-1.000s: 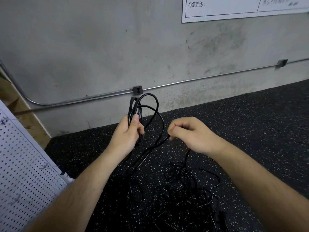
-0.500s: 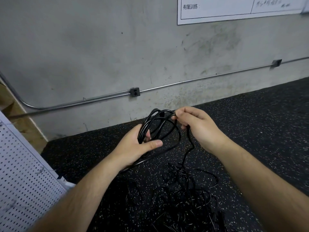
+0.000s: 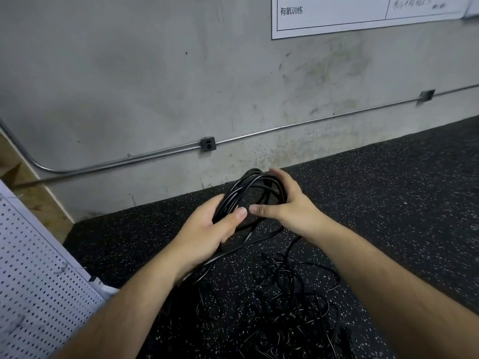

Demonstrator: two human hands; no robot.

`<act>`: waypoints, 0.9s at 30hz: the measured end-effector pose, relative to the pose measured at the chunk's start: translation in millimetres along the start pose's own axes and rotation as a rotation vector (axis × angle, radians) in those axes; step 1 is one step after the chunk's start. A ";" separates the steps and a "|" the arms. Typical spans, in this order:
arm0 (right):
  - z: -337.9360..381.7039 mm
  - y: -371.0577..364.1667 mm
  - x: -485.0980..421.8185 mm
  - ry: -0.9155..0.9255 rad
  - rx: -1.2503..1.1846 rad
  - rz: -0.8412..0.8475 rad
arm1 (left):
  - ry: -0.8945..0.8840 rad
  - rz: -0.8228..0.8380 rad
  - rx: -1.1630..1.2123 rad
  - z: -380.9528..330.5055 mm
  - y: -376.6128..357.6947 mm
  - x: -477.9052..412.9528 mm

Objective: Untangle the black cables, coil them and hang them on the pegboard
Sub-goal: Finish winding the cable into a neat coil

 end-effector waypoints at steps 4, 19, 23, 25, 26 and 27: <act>-10.6 -6.8 -3.2 -0.090 -0.061 0.069 | 0.031 0.046 0.119 4.9 -3.9 1.4; 20.5 25.0 -9.2 0.169 0.439 -0.116 | 0.306 -0.029 0.034 27.7 19.6 2.0; 6.5 25.4 -10.7 0.072 0.235 -0.112 | 0.314 0.013 0.138 26.5 8.2 6.6; 8.7 26.2 -8.6 0.070 0.315 -0.126 | 0.267 -0.025 0.069 22.5 8.5 5.0; 9.2 26.2 -7.4 0.061 0.354 -0.127 | 0.242 -0.059 0.034 20.0 9.5 4.5; 8.3 25.6 -6.3 0.041 0.394 -0.120 | 0.222 -0.102 -0.003 18.1 11.4 3.9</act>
Point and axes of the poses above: each hand's wrist, its own x-axis away from the middle knuckle, its own y-axis out of the back of the hand, z = x × y, the point moved 7 cm from there along -x, towards the middle knuckle, and after that the axes turned 4 degrees about x, right-handed, at the moved point
